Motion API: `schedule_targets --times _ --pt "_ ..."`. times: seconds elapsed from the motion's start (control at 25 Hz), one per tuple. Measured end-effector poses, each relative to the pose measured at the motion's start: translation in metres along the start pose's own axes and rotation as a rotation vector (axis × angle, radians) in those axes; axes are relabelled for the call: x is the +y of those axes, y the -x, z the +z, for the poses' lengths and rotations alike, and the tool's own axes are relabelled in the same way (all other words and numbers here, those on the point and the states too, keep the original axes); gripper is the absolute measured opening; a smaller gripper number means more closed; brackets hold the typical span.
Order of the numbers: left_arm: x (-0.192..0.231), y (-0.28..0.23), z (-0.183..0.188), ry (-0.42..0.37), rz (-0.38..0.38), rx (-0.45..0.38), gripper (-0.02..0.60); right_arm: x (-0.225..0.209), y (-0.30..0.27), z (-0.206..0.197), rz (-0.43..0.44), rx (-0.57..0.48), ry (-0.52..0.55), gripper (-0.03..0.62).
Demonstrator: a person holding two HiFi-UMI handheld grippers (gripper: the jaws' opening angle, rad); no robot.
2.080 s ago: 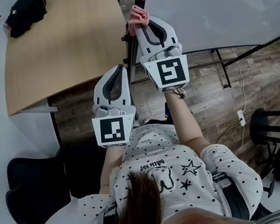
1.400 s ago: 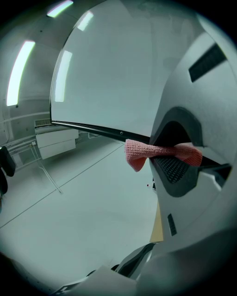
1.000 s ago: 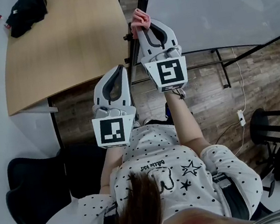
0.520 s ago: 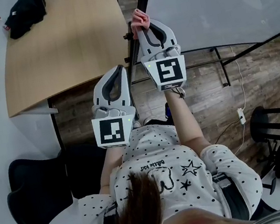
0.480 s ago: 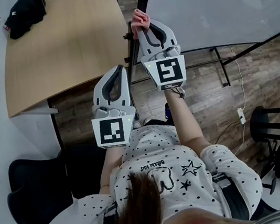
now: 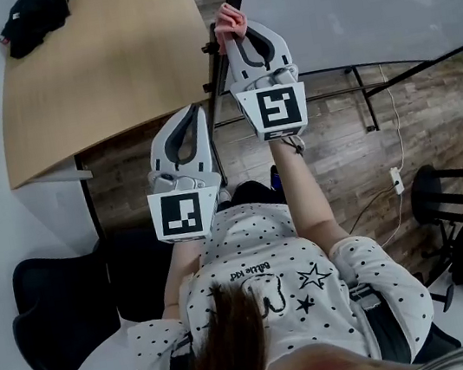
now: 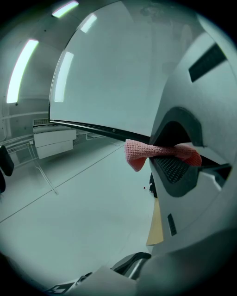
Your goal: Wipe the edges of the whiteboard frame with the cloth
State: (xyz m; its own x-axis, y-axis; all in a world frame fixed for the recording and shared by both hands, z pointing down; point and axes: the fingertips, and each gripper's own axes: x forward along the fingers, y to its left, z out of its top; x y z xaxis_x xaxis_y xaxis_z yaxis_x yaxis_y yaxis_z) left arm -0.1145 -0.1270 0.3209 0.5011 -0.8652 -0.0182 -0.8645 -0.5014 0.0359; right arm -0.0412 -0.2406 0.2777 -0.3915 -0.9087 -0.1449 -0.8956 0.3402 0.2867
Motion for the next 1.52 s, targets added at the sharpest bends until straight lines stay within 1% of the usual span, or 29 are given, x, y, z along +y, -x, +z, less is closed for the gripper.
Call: schedule_targets --times 0.24,0.56,0.68,0.76,0.88,1.0,1.32,1.44,1.52 --pt "0.003 0.003 -0.006 0.010 0.036 0.018 0.015 0.002 0.003 -0.009 0.015 0.019 -0.011 0.038" --pt "-0.004 -0.007 -0.010 0.009 0.090 0.031 0.015 0.002 0.004 -0.019 0.073 0.011 -0.050 0.037" --pt "-0.005 -0.011 -0.008 0.006 0.120 0.028 0.015 -0.003 0.006 -0.033 0.076 0.038 -0.067 0.037" --pt "-0.005 -0.012 -0.007 0.003 0.142 0.029 0.015 -0.004 0.007 -0.040 0.087 0.051 -0.061 0.035" --pt "-0.009 -0.017 -0.007 -0.007 0.166 0.026 0.015 -0.003 0.006 -0.040 0.109 0.043 -0.045 0.035" --pt "-0.015 -0.019 -0.014 -0.001 0.182 0.028 0.015 -0.004 0.008 -0.041 0.114 0.030 -0.051 0.035" --pt "-0.020 -0.019 -0.019 -0.009 0.196 0.038 0.015 0.000 0.008 -0.045 0.131 0.017 -0.041 0.034" --pt "-0.018 -0.020 -0.018 -0.042 0.196 0.014 0.015 0.002 0.007 -0.050 0.135 0.020 -0.038 0.034" --pt "-0.016 -0.021 -0.019 -0.044 0.195 0.010 0.015 0.004 0.007 -0.054 0.137 0.029 -0.034 0.032"
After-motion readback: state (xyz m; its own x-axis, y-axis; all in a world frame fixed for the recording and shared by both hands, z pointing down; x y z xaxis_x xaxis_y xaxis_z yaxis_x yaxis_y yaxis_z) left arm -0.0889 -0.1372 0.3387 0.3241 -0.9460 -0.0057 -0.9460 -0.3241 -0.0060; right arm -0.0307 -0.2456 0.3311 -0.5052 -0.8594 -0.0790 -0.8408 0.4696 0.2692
